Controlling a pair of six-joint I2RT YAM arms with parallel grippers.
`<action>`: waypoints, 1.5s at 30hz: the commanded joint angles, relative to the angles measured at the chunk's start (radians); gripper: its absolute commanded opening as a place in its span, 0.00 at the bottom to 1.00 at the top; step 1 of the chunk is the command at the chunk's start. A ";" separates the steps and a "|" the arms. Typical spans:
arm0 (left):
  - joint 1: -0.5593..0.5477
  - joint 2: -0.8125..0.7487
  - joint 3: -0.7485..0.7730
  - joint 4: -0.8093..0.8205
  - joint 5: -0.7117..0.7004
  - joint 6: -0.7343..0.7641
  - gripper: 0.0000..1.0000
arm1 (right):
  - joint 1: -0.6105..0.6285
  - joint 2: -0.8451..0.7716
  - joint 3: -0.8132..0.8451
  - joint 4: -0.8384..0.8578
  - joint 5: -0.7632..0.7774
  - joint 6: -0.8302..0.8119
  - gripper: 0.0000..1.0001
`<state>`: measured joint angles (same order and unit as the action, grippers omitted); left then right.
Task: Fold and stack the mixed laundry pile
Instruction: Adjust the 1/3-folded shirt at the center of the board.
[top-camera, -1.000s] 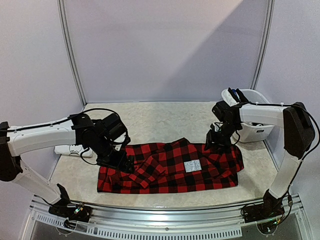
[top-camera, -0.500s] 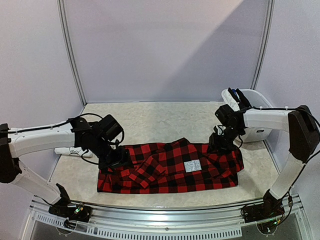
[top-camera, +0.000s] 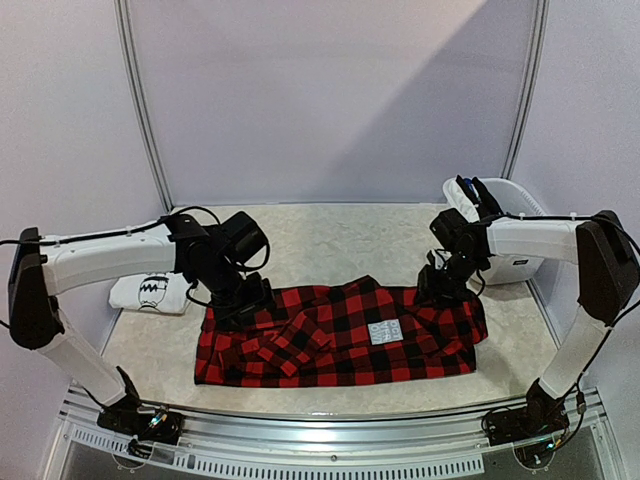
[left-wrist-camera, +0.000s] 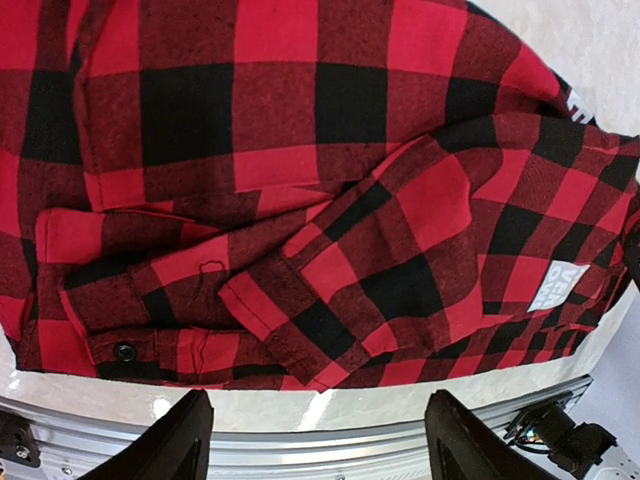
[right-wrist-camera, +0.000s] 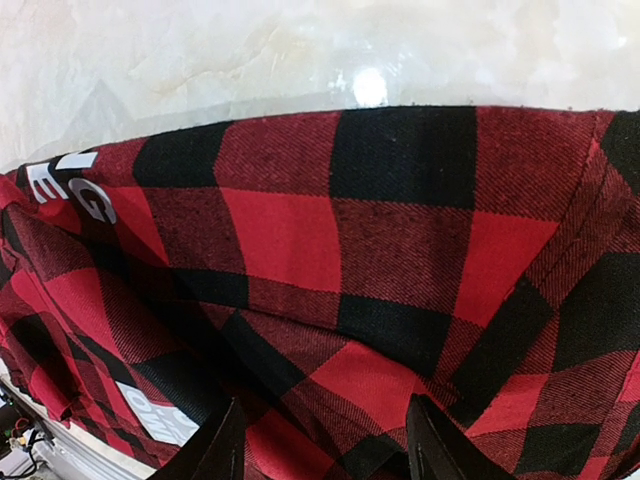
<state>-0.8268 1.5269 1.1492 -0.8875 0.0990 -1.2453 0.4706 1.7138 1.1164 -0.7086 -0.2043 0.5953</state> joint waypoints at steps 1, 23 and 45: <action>-0.009 0.058 0.041 -0.021 0.025 0.038 0.73 | -0.003 -0.008 0.003 0.001 0.030 -0.014 0.55; -0.058 0.218 -0.067 0.136 0.132 0.046 0.64 | -0.002 0.003 0.004 -0.016 0.086 -0.033 0.56; -0.040 0.257 -0.039 0.243 0.010 0.146 0.06 | -0.003 0.044 0.022 -0.028 0.091 -0.032 0.55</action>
<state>-0.8753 1.7958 1.0767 -0.6460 0.1638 -1.1442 0.4706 1.7397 1.1210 -0.7258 -0.1310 0.5663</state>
